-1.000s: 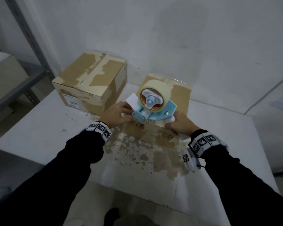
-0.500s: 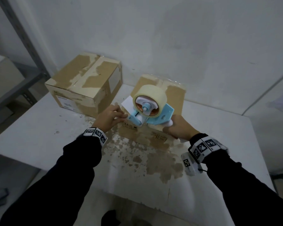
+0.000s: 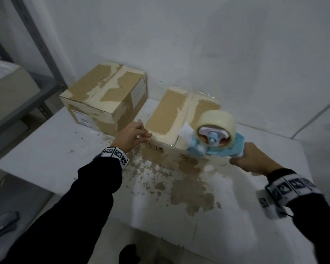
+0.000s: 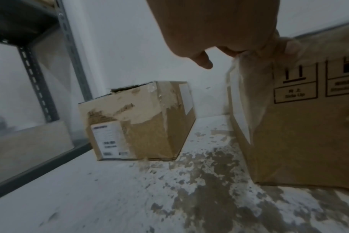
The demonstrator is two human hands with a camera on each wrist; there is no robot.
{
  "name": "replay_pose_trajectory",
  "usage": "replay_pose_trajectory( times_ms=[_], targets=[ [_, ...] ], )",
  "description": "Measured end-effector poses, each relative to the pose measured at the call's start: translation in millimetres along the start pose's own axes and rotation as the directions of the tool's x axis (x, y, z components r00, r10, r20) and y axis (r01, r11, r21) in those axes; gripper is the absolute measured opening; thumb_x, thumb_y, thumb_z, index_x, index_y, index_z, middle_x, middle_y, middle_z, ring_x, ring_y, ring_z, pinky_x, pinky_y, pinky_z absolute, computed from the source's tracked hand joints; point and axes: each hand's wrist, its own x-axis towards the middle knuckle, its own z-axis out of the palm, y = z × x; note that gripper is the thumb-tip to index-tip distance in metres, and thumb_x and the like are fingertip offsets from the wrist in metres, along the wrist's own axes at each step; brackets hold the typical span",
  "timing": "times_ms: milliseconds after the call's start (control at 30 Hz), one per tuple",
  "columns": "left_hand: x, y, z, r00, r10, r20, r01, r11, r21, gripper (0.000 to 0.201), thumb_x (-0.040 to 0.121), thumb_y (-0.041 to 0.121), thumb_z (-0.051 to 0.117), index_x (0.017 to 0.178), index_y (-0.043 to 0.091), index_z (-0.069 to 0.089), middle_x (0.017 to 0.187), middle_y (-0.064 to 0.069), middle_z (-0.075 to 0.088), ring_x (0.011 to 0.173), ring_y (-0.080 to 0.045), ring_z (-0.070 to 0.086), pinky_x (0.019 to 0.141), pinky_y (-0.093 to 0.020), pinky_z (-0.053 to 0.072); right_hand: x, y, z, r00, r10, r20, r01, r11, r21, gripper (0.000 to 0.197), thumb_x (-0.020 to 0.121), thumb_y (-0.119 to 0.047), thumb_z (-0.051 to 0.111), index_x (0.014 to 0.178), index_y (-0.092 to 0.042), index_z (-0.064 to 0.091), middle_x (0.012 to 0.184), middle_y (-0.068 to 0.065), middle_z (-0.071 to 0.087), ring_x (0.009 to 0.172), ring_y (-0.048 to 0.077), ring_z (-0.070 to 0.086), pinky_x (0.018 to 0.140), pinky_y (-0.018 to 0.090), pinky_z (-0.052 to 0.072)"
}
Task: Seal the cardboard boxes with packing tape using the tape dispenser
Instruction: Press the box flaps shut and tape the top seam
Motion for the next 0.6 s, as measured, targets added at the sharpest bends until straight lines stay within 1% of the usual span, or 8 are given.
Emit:
replay_pose_trajectory(
  times_ms=[67,133,200,267,367,467,533,600],
  targets=[
    [5,7,4,1.000,-0.003,-0.001,0.003,1.000,0.011,0.020,0.082,0.021,0.069,0.087,0.002,0.073,0.081,-0.009,0.058,0.082,-0.022,0.054,0.070,-0.033,0.045,-7,10,-4,1.000,0.017,-0.022,-0.017,0.999,-0.037,0.032,0.077,-0.001,0.065,0.062,-0.022,0.046,0.059,-0.007,0.051,0.047,0.006,0.050,0.047,0.018,0.034],
    [10,10,6,1.000,-0.010,0.002,0.010,1.000,0.027,0.020,0.083,0.020,0.068,0.087,0.001,0.072,0.081,-0.010,0.058,0.083,-0.023,0.054,0.070,-0.028,0.041,-6,13,-2,0.999,0.015,-0.032,-0.016,0.999,-0.045,0.027,0.077,-0.002,0.065,0.063,-0.016,0.047,0.057,-0.004,0.052,0.051,0.017,0.051,0.048,0.022,0.036],
    [11,9,4,1.000,-0.001,0.021,0.000,0.997,0.072,0.022,0.084,0.022,0.067,0.087,0.002,0.072,0.081,-0.010,0.057,0.083,-0.024,0.055,0.069,-0.026,0.039,-3,14,-2,0.998,0.035,-0.047,-0.036,0.999,-0.011,0.024,0.077,-0.004,0.065,0.063,-0.012,0.047,0.057,0.000,0.053,0.044,0.013,0.046,0.046,0.023,0.037],
    [11,8,3,0.999,0.017,0.031,-0.021,0.991,0.134,0.029,0.084,0.032,0.065,0.087,0.004,0.073,0.079,-0.007,0.057,0.080,-0.025,0.055,0.069,-0.026,0.039,0,15,-2,0.998,0.034,-0.045,-0.034,0.999,-0.005,0.023,0.077,-0.005,0.065,0.064,-0.012,0.047,0.059,0.001,0.053,0.044,0.009,0.044,0.046,0.022,0.036],
    [16,17,-2,0.996,0.083,0.041,-0.090,0.966,0.242,0.046,0.078,0.051,0.048,0.086,0.013,0.072,0.081,-0.003,0.057,0.078,-0.026,0.056,0.081,-0.035,0.040,1,15,-5,0.998,0.045,-0.047,-0.045,0.999,0.008,0.017,0.076,-0.006,0.065,0.068,-0.009,0.050,0.057,0.001,0.053,0.045,0.012,0.045,0.050,0.026,0.038],
    [24,42,5,0.979,0.198,0.053,-0.205,0.928,0.312,0.048,0.078,0.054,0.052,0.103,0.016,0.068,0.098,-0.006,0.061,0.089,-0.024,0.055,0.088,-0.037,0.040,0,15,-7,0.997,0.057,-0.061,-0.057,0.998,-0.004,0.012,0.076,-0.007,0.065,0.073,-0.005,0.053,0.058,0.002,0.053,0.046,0.012,0.045,0.047,0.025,0.036],
    [26,58,28,0.958,0.247,0.147,-0.280,0.919,0.278,0.052,0.081,0.051,0.053,0.116,0.014,0.064,0.115,-0.010,0.063,0.102,-0.026,0.057,0.090,-0.037,0.044,-2,14,-6,0.996,0.048,-0.070,-0.048,0.999,-0.001,0.010,0.077,-0.007,0.065,0.077,-0.001,0.056,0.064,0.006,0.055,0.048,0.011,0.045,0.047,0.024,0.035],
    [24,68,51,0.943,0.212,0.258,-0.280,0.922,0.267,0.053,0.087,0.049,0.041,0.120,0.014,0.062,0.125,-0.011,0.061,0.111,-0.029,0.060,0.090,-0.037,0.045,-4,15,-4,0.996,0.036,-0.082,-0.036,0.999,0.007,0.014,0.077,-0.007,0.065,0.082,0.004,0.059,0.070,0.010,0.059,0.051,0.013,0.046,0.049,0.025,0.036]
  ],
)
